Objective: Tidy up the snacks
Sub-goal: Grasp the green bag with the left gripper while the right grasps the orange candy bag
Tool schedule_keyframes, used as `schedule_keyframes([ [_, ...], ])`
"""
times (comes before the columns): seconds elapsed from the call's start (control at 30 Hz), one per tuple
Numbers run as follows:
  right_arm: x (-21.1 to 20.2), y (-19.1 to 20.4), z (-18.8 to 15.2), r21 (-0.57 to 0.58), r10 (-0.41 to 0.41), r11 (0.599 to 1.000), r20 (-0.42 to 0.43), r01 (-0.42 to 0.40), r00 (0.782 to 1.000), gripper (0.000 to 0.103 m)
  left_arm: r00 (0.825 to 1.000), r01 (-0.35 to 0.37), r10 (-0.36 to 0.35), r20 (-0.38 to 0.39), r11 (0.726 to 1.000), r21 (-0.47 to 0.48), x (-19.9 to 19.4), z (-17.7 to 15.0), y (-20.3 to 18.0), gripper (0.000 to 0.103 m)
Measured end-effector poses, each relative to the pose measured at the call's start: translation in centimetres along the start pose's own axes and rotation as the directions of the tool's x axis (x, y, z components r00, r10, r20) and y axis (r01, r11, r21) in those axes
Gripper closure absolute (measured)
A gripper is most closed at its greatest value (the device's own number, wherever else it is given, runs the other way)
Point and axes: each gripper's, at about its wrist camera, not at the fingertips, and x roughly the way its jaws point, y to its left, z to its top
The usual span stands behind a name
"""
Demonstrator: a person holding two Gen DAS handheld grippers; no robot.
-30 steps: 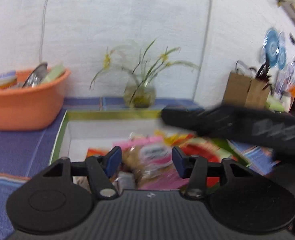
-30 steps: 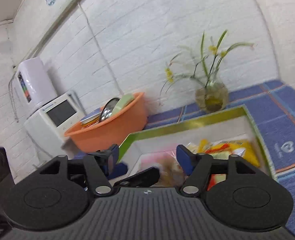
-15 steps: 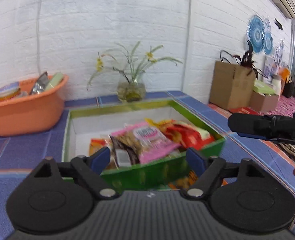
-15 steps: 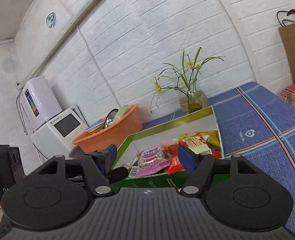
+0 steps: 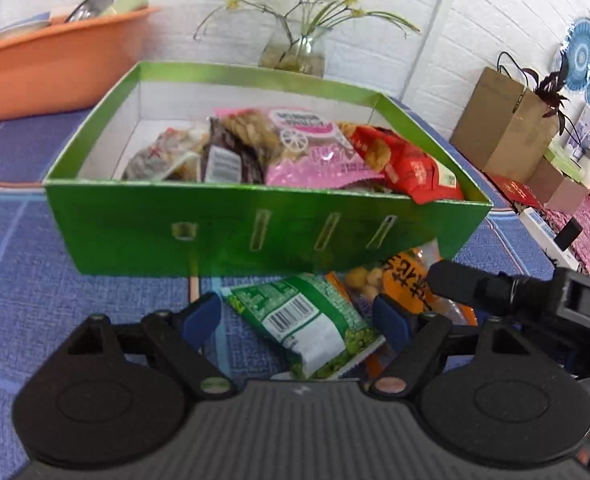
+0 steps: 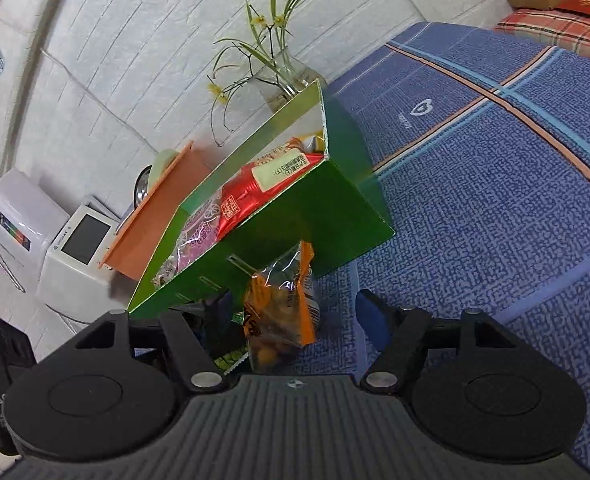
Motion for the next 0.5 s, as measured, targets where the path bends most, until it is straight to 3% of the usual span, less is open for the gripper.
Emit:
schedule_keyframes([
  [0.1, 0.3, 0.7, -0.3, -0.051, -0.002, 0.999, -0.001, 0.002, 1.000, 0.000, 0.999, -0.046, 0.045, 0.007, 0.993, 0.105, 0.5, -0.6, -1.1, 0.023],
  [0.2, 1.0, 1.8, -0.5, -0.110, -0.030, 0.993, -0.005, 0.029, 1.000, 0.000, 0.998, -0.055, 0.053, 0.016, 0.990, 0.131, 0.6, -1.0, -1.2, 0.025],
  [0.23, 1.3, 2.3, -0.5, -0.136, -0.068, 0.988, 0.000, 0.068, 0.998, 0.017, 0.998, -0.056, 0.054, 0.020, 0.989, 0.135, 0.6, -1.0, -1.1, 0.028],
  [0.27, 1.4, 2.7, -0.7, -0.158, -0.096, 0.983, 0.008, 0.096, 0.995, 0.028, 0.998, -0.057, 0.054, 0.025, 0.988, 0.141, 0.5, -1.1, -1.0, 0.038],
  [0.3, 1.5, 2.8, -0.9, -0.168, -0.091, 0.982, 0.009, 0.091, 0.996, 0.028, 0.998, -0.061, 0.057, 0.033, 0.988, 0.144, 0.4, -1.1, -0.9, 0.050],
  [0.33, 1.5, 2.7, -1.0, -0.167, -0.073, 0.983, 0.002, 0.073, 0.997, 0.029, 0.997, -0.066, 0.061, 0.040, 0.988, 0.142, 0.3, -1.2, -0.8, 0.054],
  [0.5, 0.8, 2.3, -1.5, -0.130, -0.041, 0.991, 0.003, 0.041, 0.999, 0.030, 0.999, -0.030, 0.026, 0.045, 0.994, 0.109, -1.4, -1.5, 0.2, 0.056],
])
